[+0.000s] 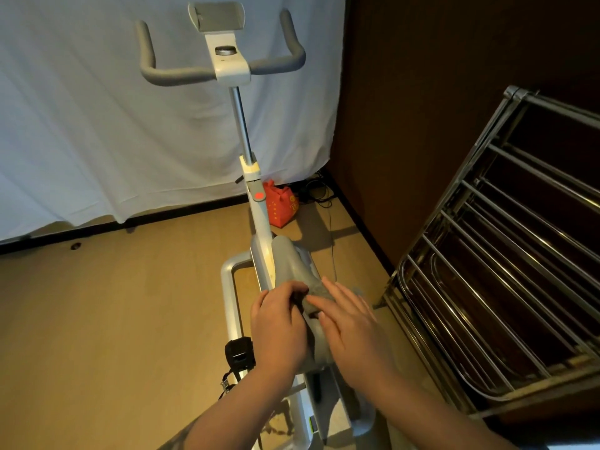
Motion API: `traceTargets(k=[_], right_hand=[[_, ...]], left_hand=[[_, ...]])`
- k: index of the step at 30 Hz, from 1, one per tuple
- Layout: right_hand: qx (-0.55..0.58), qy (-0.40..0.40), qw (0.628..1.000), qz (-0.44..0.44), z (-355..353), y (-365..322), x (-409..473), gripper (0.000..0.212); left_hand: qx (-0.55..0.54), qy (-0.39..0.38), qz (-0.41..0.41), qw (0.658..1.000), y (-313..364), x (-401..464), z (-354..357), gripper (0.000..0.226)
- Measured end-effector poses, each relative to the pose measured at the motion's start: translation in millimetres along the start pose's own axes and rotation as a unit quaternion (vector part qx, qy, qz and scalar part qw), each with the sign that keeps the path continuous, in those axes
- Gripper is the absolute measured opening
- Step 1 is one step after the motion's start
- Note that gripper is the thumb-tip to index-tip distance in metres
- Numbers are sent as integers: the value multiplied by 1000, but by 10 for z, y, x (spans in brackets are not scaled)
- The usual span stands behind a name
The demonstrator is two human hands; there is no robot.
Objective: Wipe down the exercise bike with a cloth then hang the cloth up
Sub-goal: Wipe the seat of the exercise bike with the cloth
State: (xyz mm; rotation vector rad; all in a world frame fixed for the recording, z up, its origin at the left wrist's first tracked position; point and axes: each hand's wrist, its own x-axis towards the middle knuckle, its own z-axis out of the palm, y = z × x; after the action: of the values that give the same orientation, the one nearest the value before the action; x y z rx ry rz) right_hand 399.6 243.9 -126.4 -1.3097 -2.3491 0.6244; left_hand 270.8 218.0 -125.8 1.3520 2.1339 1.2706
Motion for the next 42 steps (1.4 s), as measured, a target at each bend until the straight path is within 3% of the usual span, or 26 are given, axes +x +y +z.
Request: traceTargets(k=[3, 7, 8, 10, 12, 14, 17, 19, 21, 23, 25, 27, 29, 32, 34, 37, 42], right_hand=[[-19, 13, 999, 30, 175, -111, -204, 44], [-90, -38, 991, -90, 117, 47, -300, 49], [-61, -67, 991, -101, 28, 132, -187, 50], [57, -90, 993, -54, -95, 254, 11, 46], [154, -37, 987, 33, -52, 144, 28, 46], [73, 8, 996, 49, 144, -18, -109, 48], [-75, 39, 995, -43, 190, -82, -60, 47], [-57, 6, 997, -46, 55, -21, 166, 43], [-12, -18, 1000, 13, 23, 15, 211, 45], [-46, -37, 997, 56, 59, -90, 0, 61], [-112, -42, 993, 20, 89, -120, -231, 67], [-126, -39, 991, -10, 39, -60, -177, 57], [-85, -55, 995, -14, 21, 14, 110, 50], [-3, -60, 993, 106, 19, -33, 376, 47], [-51, -50, 992, 106, 17, -119, 208, 52], [-85, -99, 989, 75, -42, -125, -147, 59], [60, -47, 985, 156, 56, 95, 305, 45]], left_hand=[[-22, 5, -14, 1000, -51, -10, 19, 42], [-37, 10, -17, 999, -67, -12, 29, 38], [-34, 5, -14, 999, -71, -10, 28, 37], [-24, -2, -8, 1000, -74, -11, 23, 37], [-15, -5, -11, 1000, -60, -6, 17, 39], [-22, -2, -13, 1000, -37, -16, 9, 41], [-27, 2, -9, 1000, -27, -6, 2, 40], [-13, -5, -9, 1000, -38, -10, 8, 41], [0, -12, -9, 1000, -36, -22, 3, 39], [-5, -3, -3, 1000, -16, -24, -9, 36], [-17, 8, 3, 1000, -3, -25, -14, 37], [-13, 6, 9, 1000, -19, -24, -5, 37], [8, -4, 9, 1000, -54, -8, 16, 38], [25, -12, -7, 1000, -48, 0, 20, 44], [21, -14, -5, 1000, -30, -5, 6, 43], [13, -9, 2, 1000, -23, -7, -7, 38], [36, -12, 22, 999, -17, 4, 9, 43]])
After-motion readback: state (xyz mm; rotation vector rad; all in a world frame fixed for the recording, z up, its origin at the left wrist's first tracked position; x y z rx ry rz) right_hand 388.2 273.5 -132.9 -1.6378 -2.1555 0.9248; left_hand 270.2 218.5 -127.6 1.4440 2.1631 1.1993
